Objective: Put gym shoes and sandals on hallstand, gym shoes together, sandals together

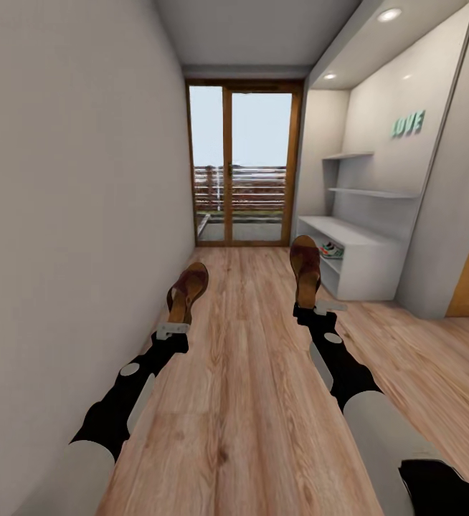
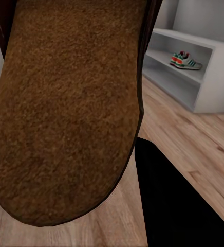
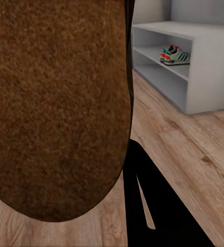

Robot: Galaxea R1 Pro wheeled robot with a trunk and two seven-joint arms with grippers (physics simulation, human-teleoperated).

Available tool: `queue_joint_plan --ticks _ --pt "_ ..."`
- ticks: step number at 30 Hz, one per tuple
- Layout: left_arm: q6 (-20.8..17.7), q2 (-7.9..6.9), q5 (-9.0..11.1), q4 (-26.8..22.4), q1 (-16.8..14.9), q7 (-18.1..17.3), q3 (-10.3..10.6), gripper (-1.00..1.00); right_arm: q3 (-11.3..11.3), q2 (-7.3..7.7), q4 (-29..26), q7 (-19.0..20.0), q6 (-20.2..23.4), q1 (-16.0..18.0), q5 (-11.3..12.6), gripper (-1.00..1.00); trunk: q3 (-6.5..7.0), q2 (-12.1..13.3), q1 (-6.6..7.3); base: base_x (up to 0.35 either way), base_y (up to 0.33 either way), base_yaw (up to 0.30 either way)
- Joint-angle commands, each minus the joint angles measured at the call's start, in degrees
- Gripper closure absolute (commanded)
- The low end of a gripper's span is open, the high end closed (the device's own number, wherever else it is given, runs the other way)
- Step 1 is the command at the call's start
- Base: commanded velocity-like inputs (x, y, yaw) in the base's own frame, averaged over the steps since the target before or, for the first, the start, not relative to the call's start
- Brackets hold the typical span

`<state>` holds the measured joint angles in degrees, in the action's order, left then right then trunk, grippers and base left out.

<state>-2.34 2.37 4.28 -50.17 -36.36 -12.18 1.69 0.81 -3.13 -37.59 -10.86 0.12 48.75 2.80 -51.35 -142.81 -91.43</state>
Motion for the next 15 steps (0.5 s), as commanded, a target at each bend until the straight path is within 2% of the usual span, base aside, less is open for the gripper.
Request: queue_joint_plan --ticks 1,15 --pt "-0.2 0.00 0.3 0.0 0.0 -0.2 0.0 1.00 0.1 -0.04 -0.1 0.0 0.0 0.0 0.5 1.00 -0.06 0.0 -0.02 0.345 0.000 0.000" --pt "-0.2 0.00 0.3 0.0 0.0 -0.2 0.0 1.00 0.1 -0.04 -0.1 -0.1 0.0 0.0 0.5 1.00 -0.06 0.0 -0.02 0.345 0.000 0.000"
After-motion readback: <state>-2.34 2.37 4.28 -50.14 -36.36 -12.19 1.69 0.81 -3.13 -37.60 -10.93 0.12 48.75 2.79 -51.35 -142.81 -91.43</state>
